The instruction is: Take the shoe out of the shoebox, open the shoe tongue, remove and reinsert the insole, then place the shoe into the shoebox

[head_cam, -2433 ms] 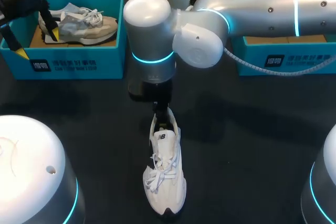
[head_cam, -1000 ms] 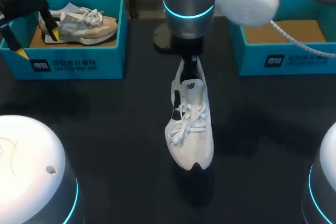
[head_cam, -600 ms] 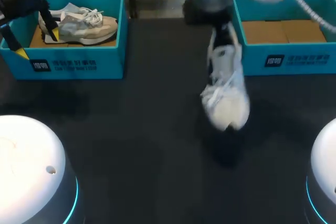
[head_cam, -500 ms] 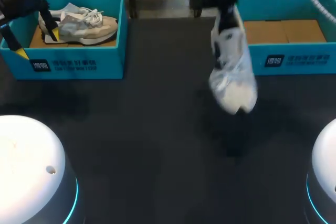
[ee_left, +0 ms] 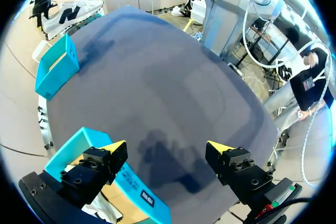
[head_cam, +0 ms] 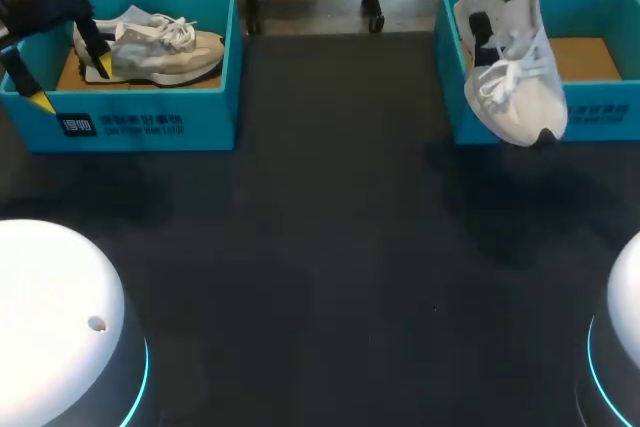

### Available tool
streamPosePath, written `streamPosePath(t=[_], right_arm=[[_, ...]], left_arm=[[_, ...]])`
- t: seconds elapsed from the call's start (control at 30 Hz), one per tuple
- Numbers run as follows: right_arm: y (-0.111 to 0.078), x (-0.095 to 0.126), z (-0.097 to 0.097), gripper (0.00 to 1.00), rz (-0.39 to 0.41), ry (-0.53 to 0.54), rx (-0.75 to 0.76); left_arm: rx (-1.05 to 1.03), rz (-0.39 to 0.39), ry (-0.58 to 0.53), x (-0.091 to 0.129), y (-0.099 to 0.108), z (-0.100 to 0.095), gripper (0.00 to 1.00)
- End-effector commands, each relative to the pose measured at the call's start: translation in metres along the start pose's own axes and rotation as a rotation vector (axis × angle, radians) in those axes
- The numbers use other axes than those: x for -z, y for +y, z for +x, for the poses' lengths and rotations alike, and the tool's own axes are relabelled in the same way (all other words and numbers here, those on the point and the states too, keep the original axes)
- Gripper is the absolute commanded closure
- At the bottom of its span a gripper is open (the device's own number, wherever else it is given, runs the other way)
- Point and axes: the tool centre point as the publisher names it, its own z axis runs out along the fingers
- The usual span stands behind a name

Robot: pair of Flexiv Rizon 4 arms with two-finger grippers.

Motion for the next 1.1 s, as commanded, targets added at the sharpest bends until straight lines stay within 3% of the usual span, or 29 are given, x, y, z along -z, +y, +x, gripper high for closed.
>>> streamPosePath(t=[0.03, 0.13, 0.2, 0.27, 0.37, 0.43, 0.5, 0.67, 0.8, 1.1], right_arm=[[-0.004, 0.001, 0.003, 1.0, -0.007, -0.007, 0.002], [-0.009, -0.002, 0.005, 1.0, 0.009, 0.004, -0.011], [-0.033, -0.006, -0.005, 1.0, 0.015, -0.013, -0.056], [-0.062, -0.011, -0.025, 1.0, 0.108, -0.02, -0.035], [-0.103, -0.014, -0.061, 1.0, 0.173, -0.018, -0.026], [-0.121, -0.015, -0.08, 1.0, 0.164, -0.014, -0.018], [-0.136, -0.021, -0.097, 1.0, 0.204, -0.007, 0.004], [-0.156, -0.043, -0.134, 1.0, 0.127, -0.022, 0.0], [-0.162, -0.067, -0.157, 1.0, 0.153, 0.0, 0.021], [-0.181, -0.11, -0.174, 1.0, 0.145, 0.032, 0.008]], left_arm=[[-0.001, -0.004, 0.002, 0.0, 0.0, 0.0, 0.0], [-0.001, -0.004, 0.002, 0.0, 0.0, 0.0, 0.0], [-0.001, -0.004, 0.002, 0.0, 0.0, 0.0, 0.0], [-0.001, -0.004, 0.002, 0.0, 0.0, 0.0, 0.0], [-0.001, -0.004, 0.002, 0.0, 0.0, 0.0, 0.0], [-0.001, -0.004, 0.002, 0.0, 0.0, 0.0, 0.0], [-0.001, -0.004, 0.002, 0.0, 0.0, 0.0, 0.0], [-0.001, -0.004, 0.002, 0.0, 0.0, 0.0, 0.0], [-0.001, -0.004, 0.002, 0.0, 0.0, 0.0, 0.0], [-0.001, -0.004, 0.002, 0.0, 0.0, 0.0, 0.0]])
